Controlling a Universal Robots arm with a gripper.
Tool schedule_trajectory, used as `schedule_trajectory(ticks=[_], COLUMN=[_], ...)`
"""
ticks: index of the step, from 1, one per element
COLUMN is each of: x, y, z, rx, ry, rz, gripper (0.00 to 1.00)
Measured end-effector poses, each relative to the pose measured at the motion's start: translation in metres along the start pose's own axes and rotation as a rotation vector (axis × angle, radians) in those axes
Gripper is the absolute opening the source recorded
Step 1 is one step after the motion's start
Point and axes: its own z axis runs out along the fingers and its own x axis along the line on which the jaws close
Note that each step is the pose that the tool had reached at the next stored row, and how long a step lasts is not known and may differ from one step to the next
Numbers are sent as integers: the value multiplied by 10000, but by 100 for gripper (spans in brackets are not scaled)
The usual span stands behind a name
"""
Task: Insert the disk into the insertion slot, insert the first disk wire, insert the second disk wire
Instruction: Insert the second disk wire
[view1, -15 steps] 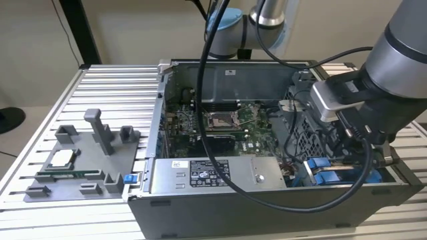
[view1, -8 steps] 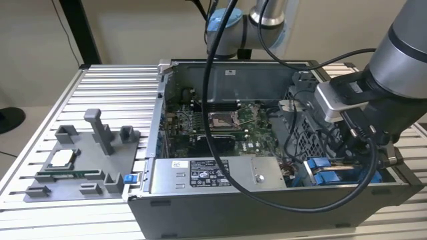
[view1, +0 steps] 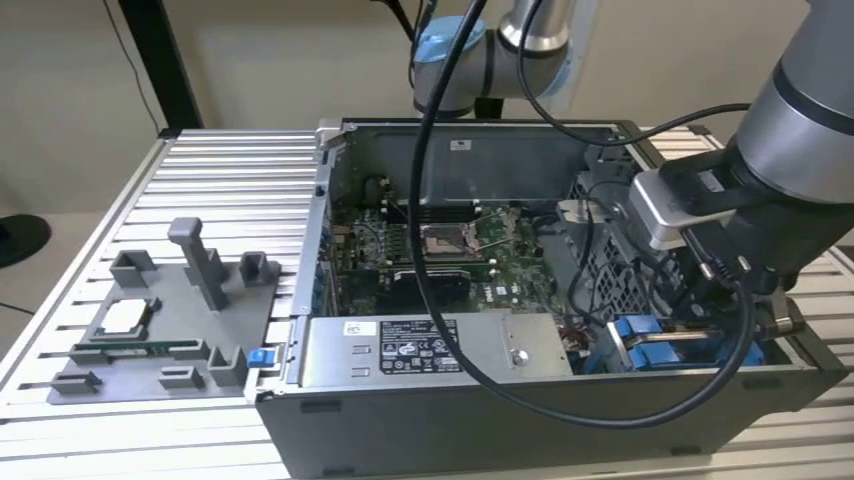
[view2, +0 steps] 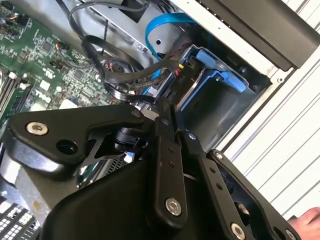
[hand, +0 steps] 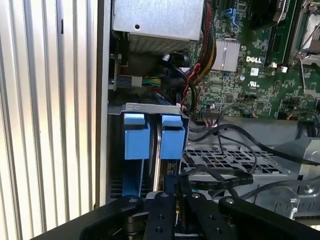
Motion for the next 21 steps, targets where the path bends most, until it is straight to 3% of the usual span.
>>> schedule_trajectory(ticks=[10, 18, 21], x=[-47, -84, -89], y=[-6, -44, -51], z=[-5, -223, -263], rx=[7, -24, -40], ry=[29, 38, 64], rz=[-7, -2, -5], gripper=[0, 0, 0])
